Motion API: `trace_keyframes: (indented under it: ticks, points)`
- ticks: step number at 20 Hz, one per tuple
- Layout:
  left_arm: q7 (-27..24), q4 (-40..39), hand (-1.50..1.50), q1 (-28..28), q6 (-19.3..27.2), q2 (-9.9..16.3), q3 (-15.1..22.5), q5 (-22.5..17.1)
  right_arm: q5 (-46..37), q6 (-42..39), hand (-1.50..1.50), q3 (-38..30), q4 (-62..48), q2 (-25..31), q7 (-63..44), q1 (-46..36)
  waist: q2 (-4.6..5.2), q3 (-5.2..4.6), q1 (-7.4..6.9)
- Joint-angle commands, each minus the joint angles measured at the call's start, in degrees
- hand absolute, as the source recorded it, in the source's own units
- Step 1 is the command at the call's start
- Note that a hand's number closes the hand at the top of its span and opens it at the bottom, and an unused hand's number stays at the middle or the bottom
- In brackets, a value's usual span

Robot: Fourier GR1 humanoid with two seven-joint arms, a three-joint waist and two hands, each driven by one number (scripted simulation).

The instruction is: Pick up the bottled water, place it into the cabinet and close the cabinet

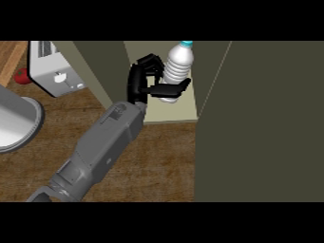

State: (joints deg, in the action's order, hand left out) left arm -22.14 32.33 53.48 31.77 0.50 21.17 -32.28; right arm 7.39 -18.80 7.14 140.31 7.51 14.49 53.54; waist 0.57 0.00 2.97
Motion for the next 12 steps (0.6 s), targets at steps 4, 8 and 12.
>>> trace_keyframes:
  ticks: [4, 8, 12]
  points:
    - [-1.4, -14.1, 1.50, 4.7, 4.2, -0.5, 0.7, 4.0, 5.4, -2.2, -1.50, -1.4, 1.8, 0.8, 0.0, 0.7, 0.38, 0.01, 1.01]
    - [-3.1, -18.4, 1.50, 7.6, 4.0, 1.0, -5.1, 1.2, 4.2, -1.4, -1.50, 0.2, 2.5, -0.4, -1.3, -0.2, 0.95, -0.09, 1.42]
    - [-5.1, -20.6, 1.50, 8.6, 2.9, 2.5, -7.2, 0.6, 6.1, 0.2, -1.50, -1.2, 5.1, -0.3, -4.9, -2.1, 1.19, -0.13, 0.69]
